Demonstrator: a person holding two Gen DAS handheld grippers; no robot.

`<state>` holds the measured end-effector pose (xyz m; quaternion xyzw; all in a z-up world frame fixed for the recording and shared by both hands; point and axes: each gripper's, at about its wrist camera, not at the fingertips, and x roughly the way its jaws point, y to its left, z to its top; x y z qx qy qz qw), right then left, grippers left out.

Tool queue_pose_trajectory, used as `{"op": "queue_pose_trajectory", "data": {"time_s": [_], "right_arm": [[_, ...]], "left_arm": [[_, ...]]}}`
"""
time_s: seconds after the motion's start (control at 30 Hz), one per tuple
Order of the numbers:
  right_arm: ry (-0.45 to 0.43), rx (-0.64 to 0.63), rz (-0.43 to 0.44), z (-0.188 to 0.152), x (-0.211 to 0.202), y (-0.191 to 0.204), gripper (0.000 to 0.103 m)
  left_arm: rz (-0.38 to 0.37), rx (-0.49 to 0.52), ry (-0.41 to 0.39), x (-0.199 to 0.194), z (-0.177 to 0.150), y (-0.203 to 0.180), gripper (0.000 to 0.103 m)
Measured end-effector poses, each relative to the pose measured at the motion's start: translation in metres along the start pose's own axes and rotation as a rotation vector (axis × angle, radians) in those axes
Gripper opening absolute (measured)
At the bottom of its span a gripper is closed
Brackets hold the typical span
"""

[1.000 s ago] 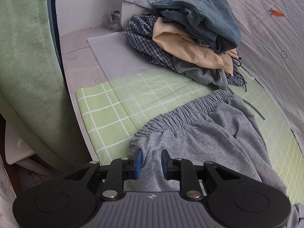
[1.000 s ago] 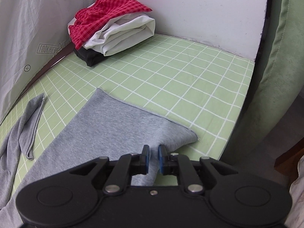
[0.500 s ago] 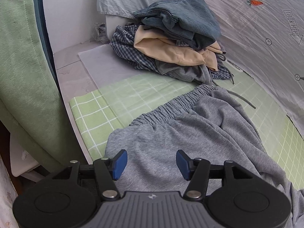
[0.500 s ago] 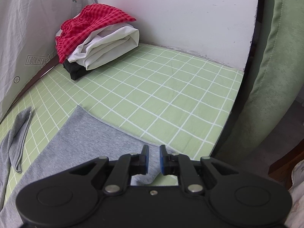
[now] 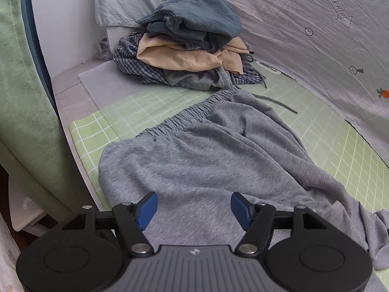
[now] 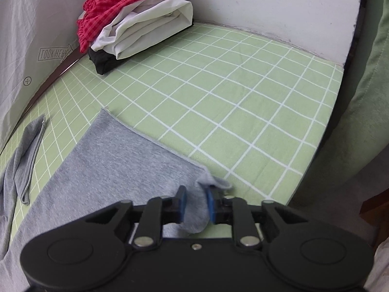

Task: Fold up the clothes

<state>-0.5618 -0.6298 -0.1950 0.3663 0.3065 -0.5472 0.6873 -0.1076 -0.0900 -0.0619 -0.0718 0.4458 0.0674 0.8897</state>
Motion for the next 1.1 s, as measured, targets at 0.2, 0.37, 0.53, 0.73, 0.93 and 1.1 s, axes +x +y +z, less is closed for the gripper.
{"op": "queue_pose_trajectory", "data": {"time_s": [0.2,0.37,0.53,0.73,0.93,1.1], "right_arm": [[-0.035,-0.03,-0.064,0.012,0.0,-0.015,0.001],[-0.005,-0.041,-0.12,0.012,0.003,-0.024,0.002],[-0.007,-0.039,-0.125,0.009,-0.003,-0.015,0.033],[-0.024,-0.1,-0.108,0.001,-0.009,0.023,0.058],[-0.038,-0.162,-0.088,-0.006,-0.014,0.063,0.087],[-0.036,-0.217,-0.053,-0.016,-0.015,0.098,0.1]], "left_arm": [[-0.02,0.018,0.031,-0.001,-0.016,-0.015,0.068],[-0.039,0.04,0.059,0.003,-0.023,-0.022,0.068],[-0.062,0.067,0.082,0.009,-0.022,-0.028,0.071],[-0.087,0.1,0.089,0.015,-0.014,-0.029,0.072],[-0.088,0.103,0.097,0.025,0.001,-0.018,0.073],[-0.08,0.097,0.114,0.035,0.012,-0.004,0.074]]}}
